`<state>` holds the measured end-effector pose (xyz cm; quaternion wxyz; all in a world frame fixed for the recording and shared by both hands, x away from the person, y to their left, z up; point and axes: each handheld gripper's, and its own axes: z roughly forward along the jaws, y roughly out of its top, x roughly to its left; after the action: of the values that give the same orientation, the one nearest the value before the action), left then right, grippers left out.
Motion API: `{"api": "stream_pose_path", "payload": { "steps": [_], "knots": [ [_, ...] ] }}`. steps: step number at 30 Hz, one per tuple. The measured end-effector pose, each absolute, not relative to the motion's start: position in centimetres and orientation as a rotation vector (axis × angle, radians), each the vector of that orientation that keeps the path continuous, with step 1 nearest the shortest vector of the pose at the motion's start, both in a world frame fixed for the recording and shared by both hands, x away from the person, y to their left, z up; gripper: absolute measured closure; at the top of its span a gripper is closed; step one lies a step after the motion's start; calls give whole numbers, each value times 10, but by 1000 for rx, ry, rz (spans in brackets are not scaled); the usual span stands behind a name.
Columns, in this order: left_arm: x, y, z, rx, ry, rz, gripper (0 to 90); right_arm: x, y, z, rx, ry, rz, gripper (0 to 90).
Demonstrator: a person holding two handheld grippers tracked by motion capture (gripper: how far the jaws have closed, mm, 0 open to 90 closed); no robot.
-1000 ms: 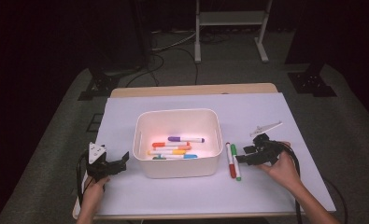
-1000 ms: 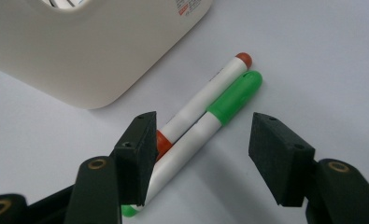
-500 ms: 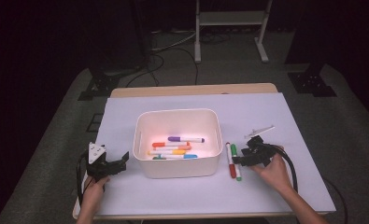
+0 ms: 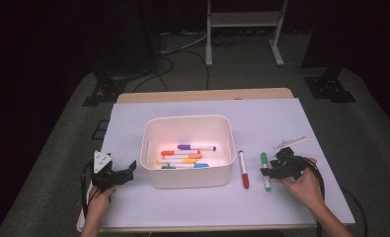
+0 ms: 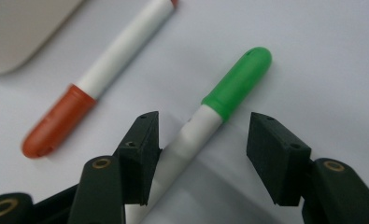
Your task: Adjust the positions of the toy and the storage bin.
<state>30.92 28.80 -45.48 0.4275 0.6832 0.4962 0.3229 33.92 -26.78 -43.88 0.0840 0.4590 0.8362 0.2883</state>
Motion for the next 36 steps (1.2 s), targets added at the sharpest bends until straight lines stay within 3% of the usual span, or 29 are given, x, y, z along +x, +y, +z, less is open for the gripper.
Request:
{"api": "stream_pose_path", "payload": {
  "steps": [18,28,36],
  "knots": [
    [309,288,-455,1707,1241,807,0,329,-284,-439,1350,2406,751,744],
    [310,288,-455,1703,1248,804,0,332,-285,-430,1378,2475,829,758],
    [309,289,-455,1707,1246,805,0,329,-281,-401,1354,2495,986,758]
  ]
}}
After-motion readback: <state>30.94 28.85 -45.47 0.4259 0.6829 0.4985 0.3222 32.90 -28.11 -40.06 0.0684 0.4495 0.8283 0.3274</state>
